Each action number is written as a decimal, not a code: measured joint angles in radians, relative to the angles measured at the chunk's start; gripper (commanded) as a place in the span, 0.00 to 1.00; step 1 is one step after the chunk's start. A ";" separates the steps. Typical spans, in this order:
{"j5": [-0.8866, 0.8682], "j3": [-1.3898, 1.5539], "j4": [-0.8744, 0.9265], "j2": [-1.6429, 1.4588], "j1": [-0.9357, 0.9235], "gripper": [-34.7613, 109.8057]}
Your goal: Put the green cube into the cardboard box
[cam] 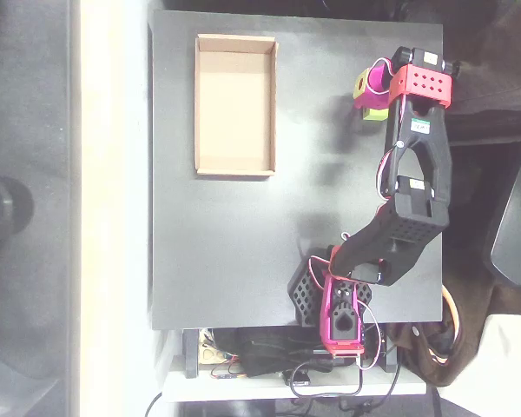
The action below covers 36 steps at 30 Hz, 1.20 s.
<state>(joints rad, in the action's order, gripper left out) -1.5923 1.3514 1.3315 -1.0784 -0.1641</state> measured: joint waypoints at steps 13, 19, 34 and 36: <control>0.000 -0.009 0.000 0.000 -0.003 0.28; 0.000 -0.009 0.000 0.000 -0.003 0.28; 0.000 -0.006 0.000 -0.245 0.011 0.28; 0.000 -0.006 0.000 -0.316 0.009 0.28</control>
<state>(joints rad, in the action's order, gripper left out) -1.5923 1.3453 1.3315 -1.3944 -0.1549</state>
